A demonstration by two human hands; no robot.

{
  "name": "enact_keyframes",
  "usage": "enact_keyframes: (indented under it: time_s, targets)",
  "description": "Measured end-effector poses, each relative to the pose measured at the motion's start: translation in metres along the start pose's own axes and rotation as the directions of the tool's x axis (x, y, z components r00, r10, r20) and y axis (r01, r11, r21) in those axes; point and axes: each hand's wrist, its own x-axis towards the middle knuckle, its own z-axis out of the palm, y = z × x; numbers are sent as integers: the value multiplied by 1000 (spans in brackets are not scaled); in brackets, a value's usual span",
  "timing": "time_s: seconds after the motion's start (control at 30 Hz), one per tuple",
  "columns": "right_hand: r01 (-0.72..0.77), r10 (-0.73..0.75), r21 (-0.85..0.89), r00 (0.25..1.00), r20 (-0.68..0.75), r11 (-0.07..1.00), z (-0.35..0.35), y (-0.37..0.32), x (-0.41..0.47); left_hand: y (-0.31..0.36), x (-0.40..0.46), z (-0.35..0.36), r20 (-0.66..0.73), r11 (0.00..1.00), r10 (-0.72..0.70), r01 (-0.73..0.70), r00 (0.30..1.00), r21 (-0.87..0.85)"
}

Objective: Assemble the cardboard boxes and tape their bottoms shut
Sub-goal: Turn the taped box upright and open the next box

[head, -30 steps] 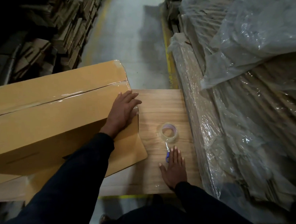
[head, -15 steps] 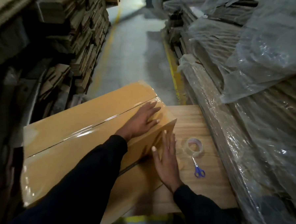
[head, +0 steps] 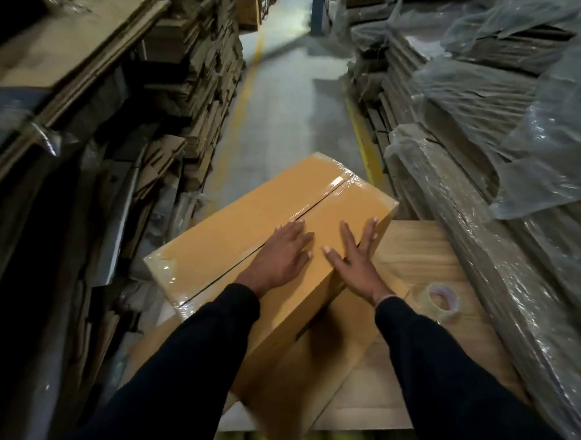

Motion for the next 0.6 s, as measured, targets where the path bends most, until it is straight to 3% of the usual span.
enact_keyframes:
  time_s: [0.1, 0.23, 0.4, 0.6]
  targets:
    - [-45, 45, -17, 998, 46, 999, -12, -4, 19, -6, -8, -5, -8, 999, -29, 29, 1000, 24]
    - [-119, 121, 63, 992, -35, 991, 12, -26, 12, -27, -6, -24, -54, 988, -127, 131, 990, 87]
    - [-201, 222, 146, 964, -148, 969, 53, -39, -4, -44, -9, -16, 84, 975, 33, -51, 996, 215]
    - [-159, 166, 61, 977, -134, 985, 39, -24, 0, -30, -6, -5, 73, 975, -50, 32, 996, 221]
